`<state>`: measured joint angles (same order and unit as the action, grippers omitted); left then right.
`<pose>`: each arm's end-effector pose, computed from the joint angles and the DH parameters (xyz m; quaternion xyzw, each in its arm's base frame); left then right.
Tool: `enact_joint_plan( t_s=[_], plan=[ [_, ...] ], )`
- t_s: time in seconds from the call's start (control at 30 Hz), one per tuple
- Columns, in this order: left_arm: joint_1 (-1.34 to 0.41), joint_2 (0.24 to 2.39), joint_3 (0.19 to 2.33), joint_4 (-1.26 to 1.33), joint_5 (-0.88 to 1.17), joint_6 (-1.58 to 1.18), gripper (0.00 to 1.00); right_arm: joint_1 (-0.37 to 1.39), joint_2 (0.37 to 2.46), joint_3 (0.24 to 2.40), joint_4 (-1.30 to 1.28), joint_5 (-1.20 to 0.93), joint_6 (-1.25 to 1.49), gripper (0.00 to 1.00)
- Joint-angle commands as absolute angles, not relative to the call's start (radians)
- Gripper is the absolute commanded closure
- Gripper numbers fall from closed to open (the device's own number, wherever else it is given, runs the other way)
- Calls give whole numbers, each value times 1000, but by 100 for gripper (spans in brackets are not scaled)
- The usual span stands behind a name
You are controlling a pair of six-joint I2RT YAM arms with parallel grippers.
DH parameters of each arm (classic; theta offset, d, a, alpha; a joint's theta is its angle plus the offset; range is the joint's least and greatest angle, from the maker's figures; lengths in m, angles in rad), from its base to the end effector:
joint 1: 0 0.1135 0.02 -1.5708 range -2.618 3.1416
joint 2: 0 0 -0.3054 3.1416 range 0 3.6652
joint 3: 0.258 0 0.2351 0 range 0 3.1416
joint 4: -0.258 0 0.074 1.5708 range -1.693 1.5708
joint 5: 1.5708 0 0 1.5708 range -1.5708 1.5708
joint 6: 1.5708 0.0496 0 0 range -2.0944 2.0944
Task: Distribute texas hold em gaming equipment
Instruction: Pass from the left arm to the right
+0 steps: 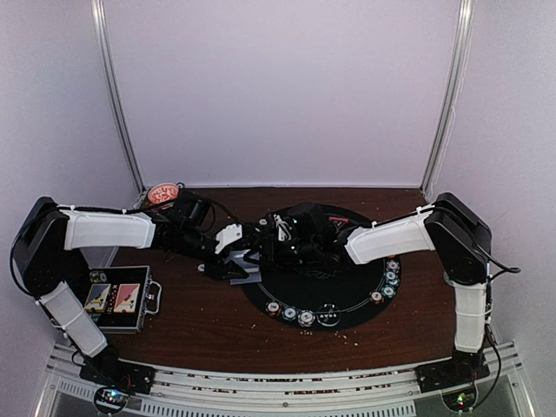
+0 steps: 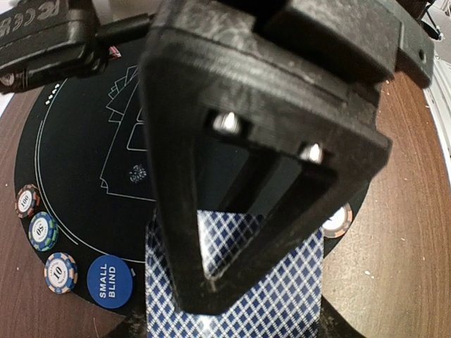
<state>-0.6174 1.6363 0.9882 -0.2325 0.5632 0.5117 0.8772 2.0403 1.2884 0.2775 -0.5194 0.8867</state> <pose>0.2548 -0.2134 0.2394 0.5631 0.7134 -0.2783 0.3107 0.2811 0.3766 0.2209 -0.1299 0.8255 0.5281 0.1510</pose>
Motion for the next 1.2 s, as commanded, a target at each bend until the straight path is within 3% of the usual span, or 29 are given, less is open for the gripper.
enact_joint_plan(
  t_s=[0.0, 0.33, 0.5, 0.6, 0.9, 1.17],
  plan=[
    [-627, 1629, 991, -193, 595, 525, 41, 848, 2001, 1245, 206, -449, 865, 67],
    [-627, 1635, 993, -193, 589, 526, 41, 844, 1972, 1234, 197, -447, 847, 77],
    [-627, 1638, 993, -193, 594, 528, 41, 867, 1987, 1265, 223, -516, 852, 52],
    [-629, 1635, 993, -193, 598, 529, 41, 884, 2013, 1297, 215, -532, 858, 49],
    [-632, 1635, 992, -198, 597, 534, 40, 890, 2061, 1347, 239, -561, 884, 56],
    [-634, 1636, 991, -199, 592, 534, 40, 889, 2037, 1317, 190, -523, 848, 68]
  ],
)
